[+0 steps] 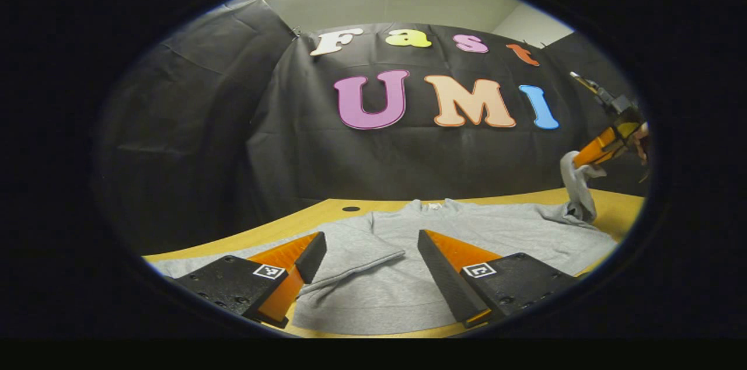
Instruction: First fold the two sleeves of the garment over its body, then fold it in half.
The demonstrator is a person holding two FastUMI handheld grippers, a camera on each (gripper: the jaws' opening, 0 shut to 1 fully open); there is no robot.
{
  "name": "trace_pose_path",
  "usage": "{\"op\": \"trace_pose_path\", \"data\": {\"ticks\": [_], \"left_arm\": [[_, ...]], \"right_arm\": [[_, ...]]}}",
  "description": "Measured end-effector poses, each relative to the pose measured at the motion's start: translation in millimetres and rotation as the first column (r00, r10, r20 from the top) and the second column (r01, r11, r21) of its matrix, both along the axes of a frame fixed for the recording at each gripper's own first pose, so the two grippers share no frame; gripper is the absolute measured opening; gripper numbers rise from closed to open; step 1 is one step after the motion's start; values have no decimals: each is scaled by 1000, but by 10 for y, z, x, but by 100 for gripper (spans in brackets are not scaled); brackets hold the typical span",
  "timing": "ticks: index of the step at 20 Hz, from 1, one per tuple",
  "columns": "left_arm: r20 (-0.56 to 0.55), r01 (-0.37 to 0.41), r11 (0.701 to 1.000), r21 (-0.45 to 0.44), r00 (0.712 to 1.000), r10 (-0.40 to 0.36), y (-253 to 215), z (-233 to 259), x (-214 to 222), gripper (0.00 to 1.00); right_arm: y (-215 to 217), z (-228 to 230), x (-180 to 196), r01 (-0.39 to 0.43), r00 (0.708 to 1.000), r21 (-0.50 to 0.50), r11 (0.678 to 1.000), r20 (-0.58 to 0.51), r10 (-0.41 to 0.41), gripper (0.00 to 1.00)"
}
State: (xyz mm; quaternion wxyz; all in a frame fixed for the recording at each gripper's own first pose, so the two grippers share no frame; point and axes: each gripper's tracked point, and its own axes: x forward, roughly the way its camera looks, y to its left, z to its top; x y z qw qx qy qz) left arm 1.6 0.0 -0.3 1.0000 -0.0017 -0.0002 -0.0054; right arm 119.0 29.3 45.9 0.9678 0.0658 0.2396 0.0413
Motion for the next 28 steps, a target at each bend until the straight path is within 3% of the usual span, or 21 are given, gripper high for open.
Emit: {"op": "trace_pose_path", "data": {"ticks": [6,9,13,17,28], "left_arm": [[0,0,1000,0,1000,0,3,-6,6,94],[0,0,1000,0,1000,0,2,-7,8,94],[0,0,1000,0,1000,0,2,-10,9,94],[1,1,1000,0,1000,-1,6,-13,13,94],[0,1,1000,0,1000,-1,7,-6,12,94]], "right_arm": [[929,40,394,-127,991,-11,992,47,127,2],[1528,129,546,-203,978,91,975,71,197,2],[2122,124,772,-245,968,179,953,96,231,2],[2572,-243,837,-249,968,314,916,53,245,2],[2809,-1204,1004,-163,973,418,894,-81,215,6]]}}
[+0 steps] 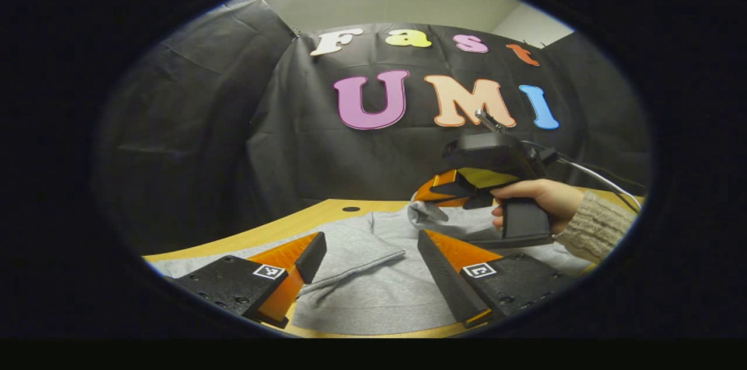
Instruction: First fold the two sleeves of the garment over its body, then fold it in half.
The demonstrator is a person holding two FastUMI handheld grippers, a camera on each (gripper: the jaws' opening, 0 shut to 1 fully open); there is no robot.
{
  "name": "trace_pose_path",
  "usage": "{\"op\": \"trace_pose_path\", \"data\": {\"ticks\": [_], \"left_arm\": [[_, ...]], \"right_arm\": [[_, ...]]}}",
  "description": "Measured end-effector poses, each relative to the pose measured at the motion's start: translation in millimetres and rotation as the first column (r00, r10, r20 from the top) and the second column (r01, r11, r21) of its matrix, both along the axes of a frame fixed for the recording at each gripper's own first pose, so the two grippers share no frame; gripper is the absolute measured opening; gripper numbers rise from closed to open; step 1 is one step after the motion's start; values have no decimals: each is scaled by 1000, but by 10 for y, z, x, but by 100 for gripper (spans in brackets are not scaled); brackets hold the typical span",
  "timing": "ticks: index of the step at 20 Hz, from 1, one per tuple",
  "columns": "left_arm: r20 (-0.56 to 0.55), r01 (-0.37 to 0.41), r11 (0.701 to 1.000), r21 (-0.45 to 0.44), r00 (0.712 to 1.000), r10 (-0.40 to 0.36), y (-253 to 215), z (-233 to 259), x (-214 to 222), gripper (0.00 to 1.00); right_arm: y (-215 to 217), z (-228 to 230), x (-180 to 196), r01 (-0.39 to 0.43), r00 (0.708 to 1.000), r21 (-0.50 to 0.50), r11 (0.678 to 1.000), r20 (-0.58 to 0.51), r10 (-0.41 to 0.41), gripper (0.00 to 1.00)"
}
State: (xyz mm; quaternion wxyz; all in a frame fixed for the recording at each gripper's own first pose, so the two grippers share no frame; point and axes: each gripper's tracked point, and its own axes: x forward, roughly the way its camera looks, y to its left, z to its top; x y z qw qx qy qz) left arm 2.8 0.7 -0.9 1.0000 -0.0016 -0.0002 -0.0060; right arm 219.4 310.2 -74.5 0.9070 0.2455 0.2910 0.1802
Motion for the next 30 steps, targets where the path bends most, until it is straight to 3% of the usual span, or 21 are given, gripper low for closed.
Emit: {"op": "trace_pose_path", "data": {"ticks": [2,3,4,7,13,17,26,30], "left_arm": [[0,0,1000,0,1000,0,-2,3,0,94],[0,0,1000,0,1000,0,1,-1,-1,94],[0,0,1000,1,1000,0,-3,8,2,94],[0,0,1000,1,1000,0,0,6,2,95],[0,1,1000,1,1000,-1,0,5,4,94],[3,14,1000,1,1000,-14,-14,8,-2,95],[-50,24,999,29,998,-22,41,76,-53,94],[-107,-28,998,62,994,35,579,178,-223,95]], "right_arm": [[-4,-9,-16,-7,1000,19,1000,4,7,12],[29,-24,16,-12,1000,26,1000,13,11,8],[31,28,8,-16,1000,32,999,20,16,27],[-68,125,77,-6,996,-21,1000,88,8,99],[-273,475,98,-10,980,-92,996,198,28,97],[-629,819,29,19,959,-153,988,281,25,97],[-1972,1424,-476,191,898,-239,952,435,-71,97],[-2459,1490,-836,254,870,-247,935,480,-109,97]]}}
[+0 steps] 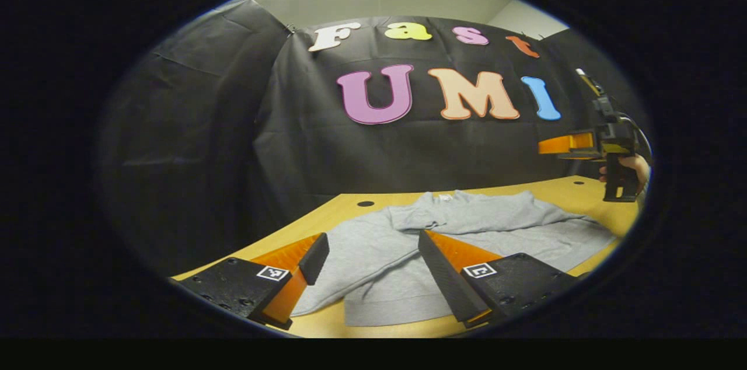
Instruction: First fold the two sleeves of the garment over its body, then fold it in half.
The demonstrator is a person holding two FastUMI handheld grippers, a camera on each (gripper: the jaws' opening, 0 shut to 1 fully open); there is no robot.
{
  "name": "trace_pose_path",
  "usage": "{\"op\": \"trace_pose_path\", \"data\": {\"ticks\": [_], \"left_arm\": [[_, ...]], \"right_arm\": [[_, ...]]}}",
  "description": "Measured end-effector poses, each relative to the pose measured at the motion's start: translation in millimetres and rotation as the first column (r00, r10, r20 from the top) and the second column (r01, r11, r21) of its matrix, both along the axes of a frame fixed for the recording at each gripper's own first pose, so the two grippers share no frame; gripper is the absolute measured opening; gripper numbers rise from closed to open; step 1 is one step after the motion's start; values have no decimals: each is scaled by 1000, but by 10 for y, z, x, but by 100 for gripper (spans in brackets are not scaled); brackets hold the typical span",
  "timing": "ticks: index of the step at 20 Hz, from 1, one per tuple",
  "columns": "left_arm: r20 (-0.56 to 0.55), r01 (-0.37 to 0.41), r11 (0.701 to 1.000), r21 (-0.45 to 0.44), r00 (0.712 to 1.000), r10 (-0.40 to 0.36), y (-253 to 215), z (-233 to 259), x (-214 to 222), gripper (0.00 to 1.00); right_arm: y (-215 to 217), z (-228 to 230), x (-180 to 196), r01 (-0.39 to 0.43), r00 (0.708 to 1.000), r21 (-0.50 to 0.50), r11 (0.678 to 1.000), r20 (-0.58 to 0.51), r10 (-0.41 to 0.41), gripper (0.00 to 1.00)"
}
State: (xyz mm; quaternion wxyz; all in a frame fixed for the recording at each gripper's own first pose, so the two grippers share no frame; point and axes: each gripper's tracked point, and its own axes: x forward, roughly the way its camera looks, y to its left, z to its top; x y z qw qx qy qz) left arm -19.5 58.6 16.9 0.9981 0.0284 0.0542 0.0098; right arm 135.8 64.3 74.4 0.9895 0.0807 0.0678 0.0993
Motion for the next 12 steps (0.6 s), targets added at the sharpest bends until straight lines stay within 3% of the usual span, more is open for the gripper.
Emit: {"op": "trace_pose_path", "data": {"ticks": [6,7,9,12], "left_arm": [[-136,-151,988,39,979,155,924,-84,-224,93],[-180,-167,984,66,968,176,1066,-191,-286,96],[-261,-178,980,92,945,196,1263,-408,-383,93],[-400,-187,980,71,894,200,1354,-818,-547,93]], "right_arm": [[-541,-46,-488,62,996,36,997,57,-64,97],[-619,-79,-571,72,995,33,997,63,-74,97],[-808,-170,-699,106,992,8,994,73,-106,97],[-1073,-338,-890,166,984,-26,986,65,-164,97]]}}
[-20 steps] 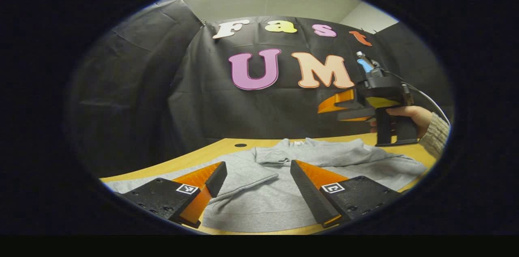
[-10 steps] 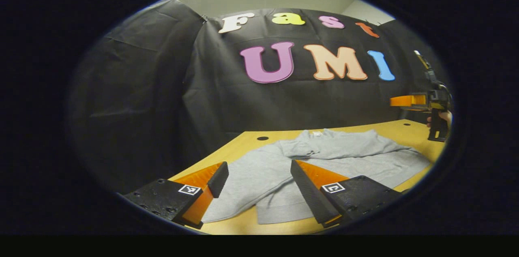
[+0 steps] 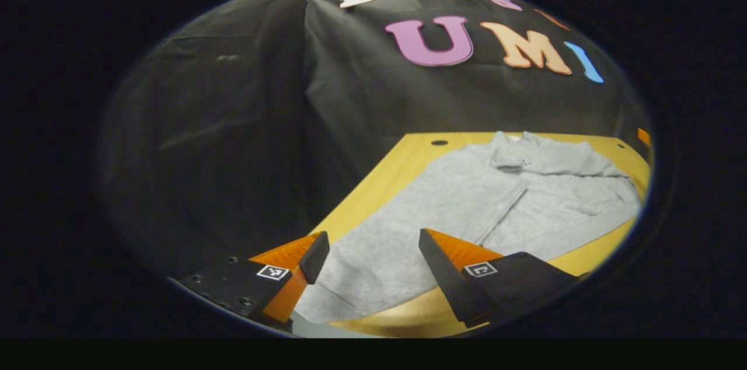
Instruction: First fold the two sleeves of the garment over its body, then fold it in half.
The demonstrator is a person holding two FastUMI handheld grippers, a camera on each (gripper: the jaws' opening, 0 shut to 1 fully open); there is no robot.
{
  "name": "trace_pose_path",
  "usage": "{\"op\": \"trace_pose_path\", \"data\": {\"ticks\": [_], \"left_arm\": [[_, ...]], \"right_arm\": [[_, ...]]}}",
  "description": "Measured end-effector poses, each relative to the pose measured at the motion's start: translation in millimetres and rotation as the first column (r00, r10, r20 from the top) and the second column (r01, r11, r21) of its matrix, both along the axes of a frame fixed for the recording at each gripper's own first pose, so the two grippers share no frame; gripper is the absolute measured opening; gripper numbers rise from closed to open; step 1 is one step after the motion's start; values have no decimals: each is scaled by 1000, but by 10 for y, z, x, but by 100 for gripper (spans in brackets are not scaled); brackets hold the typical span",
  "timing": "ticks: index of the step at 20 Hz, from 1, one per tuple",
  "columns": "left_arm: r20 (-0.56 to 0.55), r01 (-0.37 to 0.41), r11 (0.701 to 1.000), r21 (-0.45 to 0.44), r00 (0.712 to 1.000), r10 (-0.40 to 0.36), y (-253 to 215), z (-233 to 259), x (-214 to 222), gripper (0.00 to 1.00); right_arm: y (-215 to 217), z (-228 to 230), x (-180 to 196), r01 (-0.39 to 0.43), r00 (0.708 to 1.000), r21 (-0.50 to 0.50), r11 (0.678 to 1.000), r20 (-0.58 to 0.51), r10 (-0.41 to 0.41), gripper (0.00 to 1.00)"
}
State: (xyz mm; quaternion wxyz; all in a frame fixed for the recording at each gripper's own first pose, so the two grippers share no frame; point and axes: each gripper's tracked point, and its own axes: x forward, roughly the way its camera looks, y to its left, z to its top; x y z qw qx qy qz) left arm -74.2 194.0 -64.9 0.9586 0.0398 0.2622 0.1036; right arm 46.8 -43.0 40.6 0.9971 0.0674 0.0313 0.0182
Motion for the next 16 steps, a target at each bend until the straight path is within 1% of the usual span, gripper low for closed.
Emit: {"op": "trace_pose_path", "data": {"ticks": [2,3,4,6,7,8,9,14,16], "left_arm": [[-59,-14,999,-31,998,12,-15,-173,-73,93],[-83,-22,999,-35,996,19,11,-229,-86,97],[-102,-32,999,-35,994,28,37,-260,-104,93],[-141,-42,999,-19,989,39,81,-329,-158,95],[-164,-46,999,-10,986,44,106,-392,-190,100],[-181,-47,999,-13,983,44,119,-425,-205,95],[-170,-43,999,-10,985,41,105,-385,-184,95],[-201,-17,1000,0,979,17,96,-407,-218,93],[-206,-15,1000,-6,978,13,77,-414,-205,93]], "right_arm": [[-128,-100,-99,30,999,8,1000,-13,-30,97],[-167,-138,-135,39,999,15,999,-19,-38,97],[-190,-168,-174,43,999,17,999,-23,-42,97],[-248,-231,-223,51,998,18,999,-23,-51,97],[-274,-260,-228,59,998,20,998,-26,-58,97],[-291,-294,-239,65,998,23,998,-28,-64,97],[-314,-315,-251,73,997,23,997,-30,-72,97],[-464,-413,-292,114,993,-32,993,-31,-115,97],[-502,-465,-299,121,992,-32,992,-42,-122,97]]}}
